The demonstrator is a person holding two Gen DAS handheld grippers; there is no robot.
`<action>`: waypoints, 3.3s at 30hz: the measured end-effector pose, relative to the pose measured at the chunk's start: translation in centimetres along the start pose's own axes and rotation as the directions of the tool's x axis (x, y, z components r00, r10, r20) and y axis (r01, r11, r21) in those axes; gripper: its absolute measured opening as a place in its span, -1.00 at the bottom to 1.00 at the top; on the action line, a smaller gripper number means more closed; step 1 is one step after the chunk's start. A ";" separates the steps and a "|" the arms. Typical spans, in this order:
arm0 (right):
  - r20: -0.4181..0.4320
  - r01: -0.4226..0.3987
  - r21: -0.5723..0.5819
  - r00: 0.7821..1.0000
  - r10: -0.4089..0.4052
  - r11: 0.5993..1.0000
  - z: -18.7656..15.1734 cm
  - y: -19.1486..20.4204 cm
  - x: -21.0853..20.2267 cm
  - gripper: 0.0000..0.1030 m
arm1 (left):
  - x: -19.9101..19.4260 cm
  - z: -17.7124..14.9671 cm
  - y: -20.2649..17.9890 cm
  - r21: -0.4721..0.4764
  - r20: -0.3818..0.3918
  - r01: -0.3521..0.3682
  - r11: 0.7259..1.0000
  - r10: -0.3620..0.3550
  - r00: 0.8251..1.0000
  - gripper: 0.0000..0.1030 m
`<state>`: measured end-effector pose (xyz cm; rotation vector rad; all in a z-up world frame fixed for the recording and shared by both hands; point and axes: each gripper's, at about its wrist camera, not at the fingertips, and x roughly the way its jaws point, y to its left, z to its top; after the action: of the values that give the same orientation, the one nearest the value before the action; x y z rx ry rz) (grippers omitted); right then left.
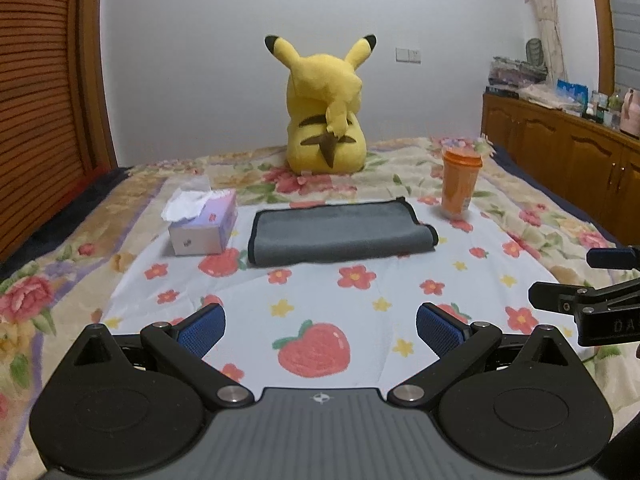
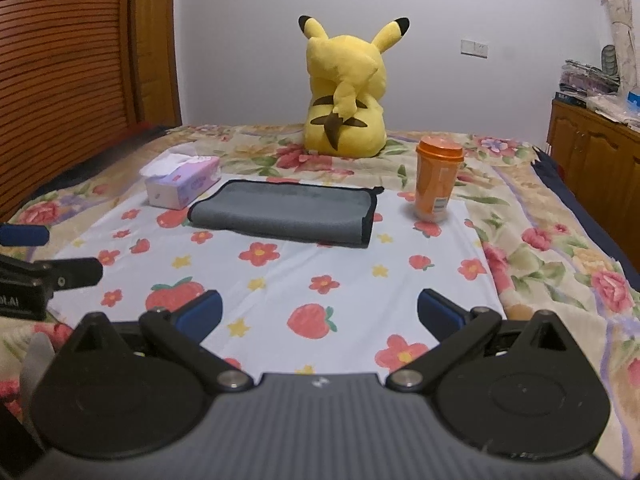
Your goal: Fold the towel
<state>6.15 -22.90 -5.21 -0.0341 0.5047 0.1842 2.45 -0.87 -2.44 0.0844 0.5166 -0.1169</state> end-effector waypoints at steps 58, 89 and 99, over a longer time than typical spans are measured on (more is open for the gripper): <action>0.185 0.068 0.039 0.980 -0.074 0.997 0.4 -1.0 -2.5 1.00 | -2.4 0.8 0.3 -0.003 0.179 -0.036 0.999 0.036 0.983 1.00; 0.185 0.068 0.039 0.980 -0.074 0.997 0.4 -1.0 -2.5 1.00 | -2.4 0.8 0.2 -0.002 0.178 -0.037 0.999 0.037 0.983 1.00; 0.186 0.068 0.039 0.980 -0.074 0.997 0.4 -1.0 -2.5 1.00 | -2.4 0.8 0.2 -0.001 0.178 -0.038 0.999 0.038 0.983 1.00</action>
<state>4.41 -24.23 -3.68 -0.0032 0.3183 0.1079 0.80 -0.57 -0.49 0.0851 0.3359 -0.0867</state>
